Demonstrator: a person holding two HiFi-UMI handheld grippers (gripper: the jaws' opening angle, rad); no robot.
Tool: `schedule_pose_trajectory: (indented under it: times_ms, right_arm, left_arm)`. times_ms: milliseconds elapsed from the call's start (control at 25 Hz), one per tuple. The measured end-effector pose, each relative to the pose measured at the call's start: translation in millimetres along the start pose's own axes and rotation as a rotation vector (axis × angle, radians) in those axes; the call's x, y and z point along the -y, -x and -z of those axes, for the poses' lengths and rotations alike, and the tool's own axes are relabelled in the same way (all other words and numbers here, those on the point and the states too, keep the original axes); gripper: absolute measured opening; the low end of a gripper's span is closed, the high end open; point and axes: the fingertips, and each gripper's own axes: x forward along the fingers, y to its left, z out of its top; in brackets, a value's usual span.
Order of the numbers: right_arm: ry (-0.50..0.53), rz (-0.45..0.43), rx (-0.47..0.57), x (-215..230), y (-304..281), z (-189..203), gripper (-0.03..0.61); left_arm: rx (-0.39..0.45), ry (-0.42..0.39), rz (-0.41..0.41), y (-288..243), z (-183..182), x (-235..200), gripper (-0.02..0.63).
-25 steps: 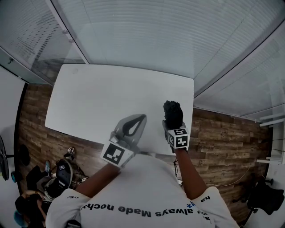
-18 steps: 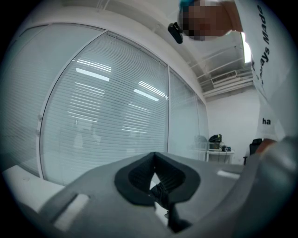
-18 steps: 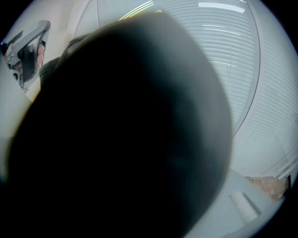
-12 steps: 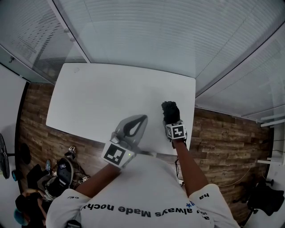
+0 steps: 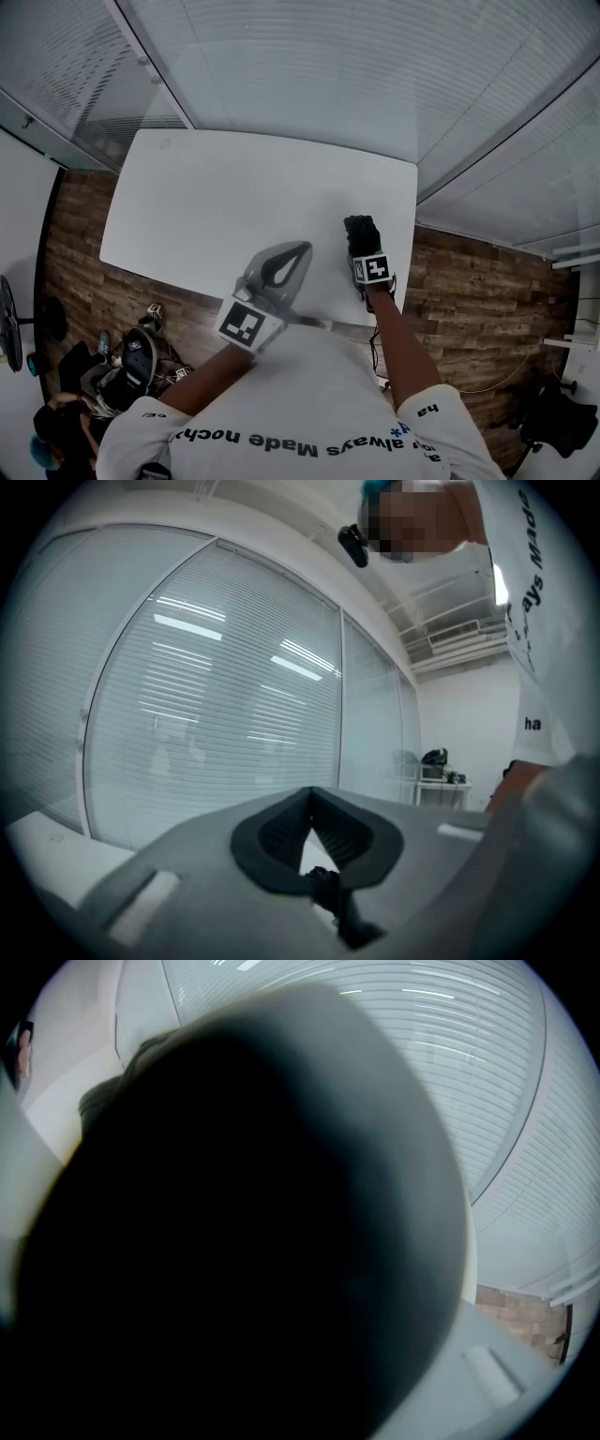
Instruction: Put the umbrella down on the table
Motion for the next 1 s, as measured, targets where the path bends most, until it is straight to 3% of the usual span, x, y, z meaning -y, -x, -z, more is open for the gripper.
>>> schedule_pose_trajectory:
  times_ms: [1000]
  right_arm:
    - [-0.021, -0.014, -0.084, 5, -25, 11, 0.219]
  left_arm:
    - [-0.019, 0.009, -0.019, 4, 6, -14, 0.003]
